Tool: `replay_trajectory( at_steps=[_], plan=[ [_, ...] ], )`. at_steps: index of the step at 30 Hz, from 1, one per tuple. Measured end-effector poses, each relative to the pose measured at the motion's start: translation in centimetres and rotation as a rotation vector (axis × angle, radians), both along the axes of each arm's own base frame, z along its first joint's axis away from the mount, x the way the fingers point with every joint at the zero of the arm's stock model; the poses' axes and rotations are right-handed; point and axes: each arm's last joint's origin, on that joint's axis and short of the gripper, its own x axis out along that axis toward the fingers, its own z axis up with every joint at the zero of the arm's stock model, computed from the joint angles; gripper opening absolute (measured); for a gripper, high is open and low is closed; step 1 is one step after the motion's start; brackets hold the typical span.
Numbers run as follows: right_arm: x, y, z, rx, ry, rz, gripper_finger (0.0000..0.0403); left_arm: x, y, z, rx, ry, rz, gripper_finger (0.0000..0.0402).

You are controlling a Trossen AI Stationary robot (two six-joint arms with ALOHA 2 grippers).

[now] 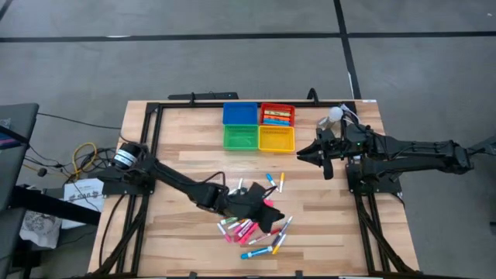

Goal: Pick & Place Markers
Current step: Put the pink marker in the red bin

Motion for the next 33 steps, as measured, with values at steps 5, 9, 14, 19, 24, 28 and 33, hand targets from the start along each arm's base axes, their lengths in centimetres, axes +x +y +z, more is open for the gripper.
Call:
replay_trajectory(
  at_steps=[5, 9, 14, 19, 24, 28, 33],
  plan=[
    [0.0, 0.0, 0.0, -0.013, 0.003, 0.001, 0.0070, -0.9, -2.1, 1.3, 0.073, -0.026, 0.013, 0.0141],
    [0.0, 0.0, -0.1, -0.013, 0.005, 0.001, 0.0070, 0.0, -3.1, 1.7, 0.124, 0.020, 0.001, 0.0141],
    [0.0, 0.0, -0.1, -0.030, 0.004, 0.004, 0.0070, 1.7, -2.6, 0.9, 0.150, 0.150, -0.057, 0.0141],
    [0.0, 0.0, -0.1, -0.030, 0.004, 0.004, 0.0070, 1.9, -1.6, -2.8, 0.099, 0.416, -0.062, 0.0141],
    [0.0, 0.0, -0.1, -0.030, 0.003, 0.004, 0.0070, 0.9, -1.5, -4.8, 0.020, 0.602, 0.038, 0.0141],
    [0.0, 0.0, 0.0, -0.036, 0.000, 0.005, 0.0070, 1.0, -3.2, -4.5, -0.007, 0.514, 0.022, 0.0141],
    [0.0, 0.0, 0.0, -0.052, -0.005, 0.006, 0.0070, 0.4, -5.3, -4.9, 0.001, 0.505, -0.023, 0.0141]
  ],
)
